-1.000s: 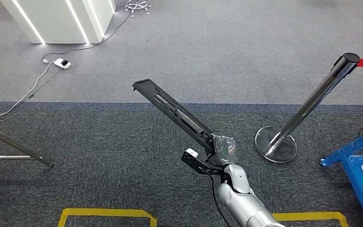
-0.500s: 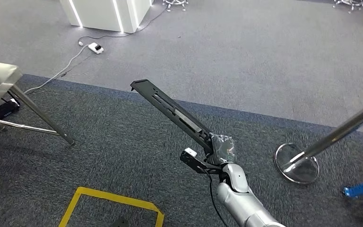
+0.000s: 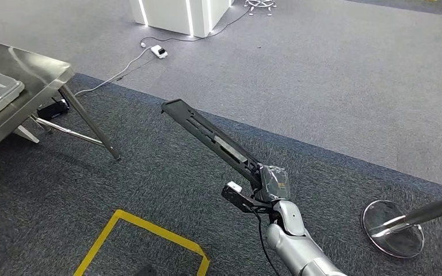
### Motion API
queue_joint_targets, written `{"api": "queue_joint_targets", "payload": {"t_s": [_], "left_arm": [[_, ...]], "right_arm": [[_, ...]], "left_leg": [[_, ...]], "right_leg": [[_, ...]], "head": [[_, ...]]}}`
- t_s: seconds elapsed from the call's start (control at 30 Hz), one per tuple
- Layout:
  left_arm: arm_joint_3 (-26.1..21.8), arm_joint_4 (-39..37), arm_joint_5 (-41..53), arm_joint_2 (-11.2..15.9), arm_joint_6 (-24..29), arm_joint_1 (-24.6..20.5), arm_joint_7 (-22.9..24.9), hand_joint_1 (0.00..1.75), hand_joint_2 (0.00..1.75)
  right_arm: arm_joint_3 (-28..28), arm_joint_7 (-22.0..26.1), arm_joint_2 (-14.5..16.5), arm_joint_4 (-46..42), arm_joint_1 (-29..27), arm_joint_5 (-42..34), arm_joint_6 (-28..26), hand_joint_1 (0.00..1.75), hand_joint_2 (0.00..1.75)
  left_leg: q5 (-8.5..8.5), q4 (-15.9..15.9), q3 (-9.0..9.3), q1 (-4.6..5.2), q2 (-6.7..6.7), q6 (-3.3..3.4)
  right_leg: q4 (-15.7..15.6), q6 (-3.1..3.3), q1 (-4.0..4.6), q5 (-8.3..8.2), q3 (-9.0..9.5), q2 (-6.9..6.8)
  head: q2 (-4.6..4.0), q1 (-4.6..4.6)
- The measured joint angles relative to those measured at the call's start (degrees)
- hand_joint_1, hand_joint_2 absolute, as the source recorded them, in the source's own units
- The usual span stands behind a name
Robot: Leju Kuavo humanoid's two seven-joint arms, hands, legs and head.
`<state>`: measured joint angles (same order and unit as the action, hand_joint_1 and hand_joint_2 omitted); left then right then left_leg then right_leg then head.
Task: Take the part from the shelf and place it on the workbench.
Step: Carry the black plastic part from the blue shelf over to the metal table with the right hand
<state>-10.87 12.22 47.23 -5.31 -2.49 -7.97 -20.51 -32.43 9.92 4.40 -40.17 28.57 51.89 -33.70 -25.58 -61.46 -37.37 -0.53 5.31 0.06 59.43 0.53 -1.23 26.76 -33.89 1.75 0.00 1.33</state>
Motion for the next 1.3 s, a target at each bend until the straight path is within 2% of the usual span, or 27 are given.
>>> {"api": "queue_joint_targets", "payload": {"t_s": [0.07, 0.13, 0.17, 0.2, 0.23, 0.3, 0.37, 0.43, 0.47, 0.5, 0.57, 0.63, 0.67, 0.7, 0.73, 0.8, 0.87, 0.93, 0.97, 1.03, 1.07, 1.1, 1.13, 1.17, 1.2, 1.23, 1.3], "left_arm": [[0.0, 0.0, 0.0, 0.0, 0.0, -0.2, 0.0, 0.00, 1.75], [0.0, 0.0, 0.0, 0.0, 0.0, -0.3, 0.0, 0.00, 1.75], [0.0, 0.0, 0.0, 0.0, 0.0, -0.3, 0.0, 0.00, 1.75], [0.0, 0.0, 0.0, 0.0, 0.0, -0.2, 0.0, 0.00, 1.75], [0.0, 0.0, 0.0, 0.0, -0.1, -0.2, 0.1, 0.00, 1.75], [0.0, 0.0, 0.0, 0.1, -0.1, -0.4, 0.1, 0.00, 1.75], [0.0, 0.0, 0.0, 0.1, 0.0, -0.5, 0.1, 0.00, 1.75], [0.0, 0.0, 0.0, 0.1, -0.1, -0.4, 0.1, 0.00, 1.75], [0.0, 0.0, 0.0, 0.1, 0.0, -0.4, 0.1, 0.00, 1.75], [0.0, 0.0, 0.0, 0.1, 0.0, -0.4, 0.0, 0.00, 1.75], [0.0, 0.0, -0.1, 0.0, 0.0, -0.6, 0.0, 0.00, 1.75], [-0.1, 0.0, -0.2, 0.0, 0.1, -0.7, -0.1, 0.00, 1.75], [-0.2, 0.0, -0.2, 0.0, 0.1, -0.6, -0.1, 0.00, 1.75], [-0.2, 0.0, -0.2, 0.0, 0.1, -0.5, -0.1, 0.00, 1.75], [-0.3, 0.0, -0.2, 0.0, 0.2, -0.4, -0.1, 0.00, 1.75], [-0.4, 0.0, -0.2, 0.0, 0.2, -0.4, -0.1, 0.00, 1.75], [-0.4, 0.0, -0.2, 0.0, 0.2, -0.4, -0.1, 0.00, 1.75], [-0.5, 0.0, -0.2, 0.0, 0.3, -0.2, -0.1, 0.00, 1.75], [-0.5, 0.0, -0.2, 0.1, 0.4, 0.0, -0.1, 0.00, 1.75], [-0.6, 0.0, -0.2, 0.2, 0.4, 0.1, -0.1, 0.00, 1.75], [-0.6, 0.0, -0.2, 0.2, 0.4, 0.0, -0.2, 0.00, 1.75], [-0.7, 0.0, -0.2, 0.2, 0.4, -0.1, -0.2, 0.00, 1.75], [-0.7, 0.0, -0.2, 0.2, 0.4, -0.2, -0.2, 0.00, 1.75], [-0.7, 0.0, -0.2, 0.2, 0.4, -0.2, -0.2, 0.00, 1.75], [-0.7, 0.0, -0.2, 0.2, 0.4, -0.1, -0.2, 0.00, 1.75], [-0.8, 0.0, -0.2, 0.2, 0.4, 0.0, -0.1, 0.00, 1.75], [-0.8, 0.0, -0.1, 0.2, 0.5, -0.2, -0.2, 0.00, 1.75]], "right_arm": [[0.0, 0.0, 0.1, -0.1, 0.1, 0.0, 0.0, 1.75, 1.75], [0.0, 0.1, 0.1, -0.1, 0.0, 0.1, 0.0, 1.75, 1.75], [-0.1, 0.1, 0.1, -0.1, 0.0, 0.2, 0.0, 1.75, 1.75], [-0.1, 0.1, 0.1, -0.1, 0.0, 0.3, 0.0, 1.75, 1.75], [-0.2, 0.1, 0.1, -0.1, 0.1, 0.4, 0.1, 1.75, 1.75], [-0.3, 0.0, 0.1, -0.1, 0.2, 0.7, 0.2, 1.75, 1.75], [-0.5, -0.2, 0.2, -0.1, 0.5, 1.0, 0.4, 1.75, 1.75], [-0.8, -0.3, 0.3, -0.1, 0.6, 1.1, 0.6, 1.75, 1.75], [-0.9, -0.3, 0.3, -0.1, 0.7, 1.2, 0.7, 1.75, 1.75], [-0.9, -0.3, 0.3, -0.1, 0.7, 1.2, 0.8, 1.75, 1.75], [-1.0, -0.4, 0.2, -0.1, 0.8, 1.4, 1.2, 1.75, 1.75], [-1.2, -0.7, -0.2, 0.1, 0.6, 2.1, 1.6, 1.75, 1.75], [-1.4, -1.0, -0.4, 0.2, 0.5, 2.7, 1.6, 1.75, 1.75], [-1.7, -1.3, -0.6, 0.3, 0.4, 3.4, 1.6, 1.75, 1.75], [-1.9, -1.7, -0.9, 0.4, 0.4, 4.1, 1.6, 1.75, 1.75], [-2.3, -2.4, -1.5, 0.5, 0.5, 5.4, 1.5, 1.75, 1.75], [-2.6, -2.8, -1.9, 0.5, 0.6, 6.1, 1.5, 1.75, 1.75], [-2.8, -3.1, -2.1, 0.4, 0.7, 6.3, 1.5, 1.75, 1.75], [-2.8, -3.3, -2.2, 0.4, 0.7, 6.4, 1.5, 1.75, 1.75], [-2.9, -3.3, -2.3, 0.4, 0.9, 6.5, 1.5, 1.75, 1.75], [-3.0, -3.3, -2.4, 0.3, 0.9, 6.5, 1.5, 1.75, 1.75], [-3.0, -3.3, -2.5, 0.4, 0.9, 6.6, 1.6, 1.75, 1.75], [-3.1, -3.3, -2.6, 0.4, 0.9, 6.8, 1.7, 1.75, 1.75], [-3.2, -3.4, -2.8, 0.4, 0.9, 7.0, 1.8, 1.75, 1.75], [-3.3, -3.4, -2.9, 0.4, 0.8, 7.3, 1.9, 1.75, 1.75], [-3.4, -3.4, -3.0, 0.4, 0.8, 7.6, 2.0, 1.75, 1.75], [-3.5, -3.4, -3.0, 0.4, 0.9, 8.2, 2.2, 1.75, 1.75]], "left_leg": [[-3.37, -6.5, -3.08, 0.06, -3.58, -0.42], [-5.65, -12.9, -6.26, -0.14, -4.79, -0.72], [-5.32, -13.5, -6.58, -0.20, -4.96, -0.77], [-3.90, -11.7, -5.62, -0.21, -5.18, -0.72], [-1.86, -8.0, -3.65, -0.16, -5.74, -0.56], [0.79, -0.4, 0.42, 0.40, -7.97, 0.09], [0.99, 2.5, 1.76, 1.03, -8.94, 0.83], [1.16, 3.0, 1.89, 0.97, -7.70, 1.51], [1.29, 3.3, 2.09, 0.79, -7.07, 1.85], [1.46, 3.6, 2.31, 0.58, -6.48, 2.25], [1.59, 3.9, 2.54, 0.40, -5.28, 2.84], [1.54, 3.8, 2.54, 0.43, -3.84, 3.08], [1.49, 3.6, 2.55, 0.44, -3.03, 3.08], [1.41, 3.5, 2.55, 0.43, -2.20, 3.03], [1.26, 3.2, 2.56, 0.38, -1.36, 2.91], [0.88, 2.5, 2.31, 0.28, 0.14, 2.48], [0.82, 2.1, 1.76, 0.13, 1.39, 1.83], [1.06, 2.3, 1.40, -0.06, 2.60, 1.13], [0.92, 2.2, 1.27, -0.05, 2.27, 0.83], [-0.80, -0.6, -0.08, 0.11, -0.61, 0.27], [-2.41, -3.8, -1.56, 0.08, -2.63, -0.02], [-4.12, -7.6, -3.47, -0.04, -3.95, -0.32], [-5.33, -11.1, -5.24, -0.20, -4.60, -0.59], [-5.66, -13.1, -6.31, -0.35, -4.88, -0.79], [-4.85, -12.8, -6.21, -0.45, -5.06, -0.90], [-3.08, -10.2, -4.88, -0.51, -5.38, -0.91], [0.38, -2.0, -0.63, -0.17, -7.42, -0.53]], "right_leg": [[-0.3, 0.48, 0.21, 0.00, 0.19, -1.55], [-0.3, 0.68, 0.45, 0.18, 0.22, -3.21], [-0.3, 0.70, 0.51, 0.27, 0.27, -3.94], [-0.3, 0.65, 0.54, 0.40, 0.41, -4.63], [-0.3, 0.56, 0.56, 0.57, 0.64, -5.29], [-0.3, 0.20, 0.71, 0.95, 1.11, -6.50], [-0.4, -0.24, 0.95, 1.20, 1.40, -7.58], [-0.5, -0.81, 1.06, 1.47, 1.70, -8.53], [-0.2, -1.09, 1.00, 1.89, 1.73, -8.04], [1.1, -1.30, 0.91, 2.83, 1.23, -6.78], [7.4, -1.50, 0.68, 5.96, -1.72, -3.39], [14.4, -1.60, 0.57, 8.30, -5.62, -2.01], [15.7, -1.64, 0.53, 8.01, -6.63, -1.86], [14.8, -1.62, 0.50, 6.57, -6.56, -1.75], [11.6, -1.56, 0.43, 4.21, -5.42, -1.36], [4.1, -1.37, 0.14, 0.70, -2.30, 0.95], [0.8, -1.23, 0.08, 0.10, -0.79, 2.60], [0.4, -0.88, 0.19, 0.03, -0.59, 1.76], [0.1, -0.55, 0.16, -0.09, -0.40, 1.12], [-0.7, 0.23, -0.05, -0.33, 0.07, -0.29], [-0.8, 0.50, 0.05, -0.32, 0.26, -1.03], [-0.9, 0.68, 0.15, -0.24, 0.36, -1.83], [-0.9, 0.73, 0.24, -0.12, 0.42, -2.66], [-0.8, 0.75, 0.29, 0.03, 0.50, -3.48], [-0.8, 0.69, 0.31, 0.18, 0.62, -4.23], [-0.8, 0.58, 0.32, 0.34, 0.82, -4.90], [-0.8, 0.21, 0.48, 0.73, 1.33, -6.15]], "head": [[0.00, 0.09], [0.00, 0.09], [0.00, 0.09], [0.00, 0.10], [0.00, 0.10], [0.00, 0.09], [0.00, 0.06], [0.00, 0.05], [0.00, 0.03], [0.00, 0.01], [0.00, -0.05], [0.00, -0.05], [0.00, -0.04], [0.00, -0.04], [0.00, -0.04], [0.00, -0.04], [0.00, -0.03], [0.00, -0.02], [0.00, -0.02], [0.00, 0.20], [0.00, 0.31], [0.00, 0.40], [0.00, 0.40], [0.00, 0.41], [0.00, 0.40], [0.00, 0.42], [0.00, 0.41]]}}
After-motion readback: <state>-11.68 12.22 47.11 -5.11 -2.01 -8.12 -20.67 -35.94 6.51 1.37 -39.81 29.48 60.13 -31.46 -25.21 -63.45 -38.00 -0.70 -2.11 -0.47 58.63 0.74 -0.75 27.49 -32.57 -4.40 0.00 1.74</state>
